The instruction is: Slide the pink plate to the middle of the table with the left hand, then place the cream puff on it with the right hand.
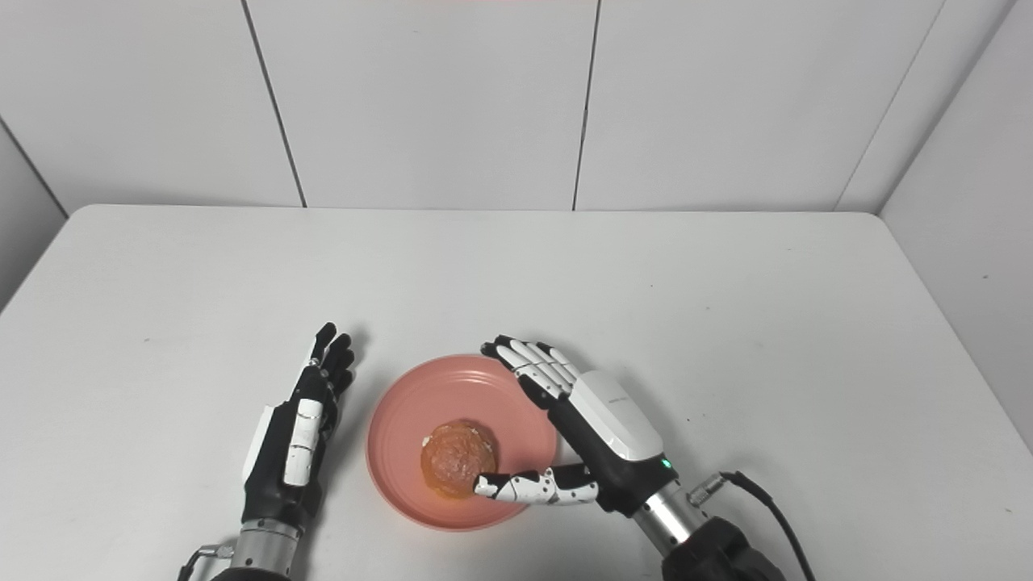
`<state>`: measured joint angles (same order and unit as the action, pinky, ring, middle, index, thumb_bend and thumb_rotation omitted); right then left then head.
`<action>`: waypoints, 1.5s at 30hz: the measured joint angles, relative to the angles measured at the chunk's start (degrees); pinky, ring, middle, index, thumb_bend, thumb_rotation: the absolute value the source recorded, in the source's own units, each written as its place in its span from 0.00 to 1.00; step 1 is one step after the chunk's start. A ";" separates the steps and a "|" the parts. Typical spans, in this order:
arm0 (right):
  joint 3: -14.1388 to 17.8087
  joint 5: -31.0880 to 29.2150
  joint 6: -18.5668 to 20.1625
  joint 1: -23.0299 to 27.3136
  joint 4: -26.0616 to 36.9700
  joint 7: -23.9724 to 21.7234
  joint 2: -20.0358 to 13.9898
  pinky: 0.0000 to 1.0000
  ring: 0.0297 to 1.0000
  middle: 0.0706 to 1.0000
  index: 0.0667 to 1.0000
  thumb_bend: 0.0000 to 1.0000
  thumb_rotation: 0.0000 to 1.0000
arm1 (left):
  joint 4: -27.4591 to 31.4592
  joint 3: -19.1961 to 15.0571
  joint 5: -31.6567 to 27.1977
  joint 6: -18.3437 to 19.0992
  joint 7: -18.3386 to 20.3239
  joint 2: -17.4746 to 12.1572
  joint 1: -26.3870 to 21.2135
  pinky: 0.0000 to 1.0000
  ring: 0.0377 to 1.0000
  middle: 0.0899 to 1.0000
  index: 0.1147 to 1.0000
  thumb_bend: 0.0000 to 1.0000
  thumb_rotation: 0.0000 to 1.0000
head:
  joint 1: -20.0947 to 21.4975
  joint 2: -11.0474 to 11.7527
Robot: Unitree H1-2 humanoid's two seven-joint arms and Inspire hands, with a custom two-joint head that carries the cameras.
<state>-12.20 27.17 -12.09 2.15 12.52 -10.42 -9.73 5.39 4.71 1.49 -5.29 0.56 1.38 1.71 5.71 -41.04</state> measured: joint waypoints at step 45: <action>7.57 -23.28 9.03 -0.46 -9.83 10.07 15.87 1.00 1.00 1.00 1.00 0.60 0.97 | -2.52 -0.64 -0.89 -2.51 3.21 -2.80 -2.78 1.00 1.00 1.00 1.00 0.69 1.00 | 0.79 0.35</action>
<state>-4.63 3.89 -3.06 1.69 2.69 -0.35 6.15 2.87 4.06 0.60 -7.80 3.77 -1.42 -1.07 6.50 -40.69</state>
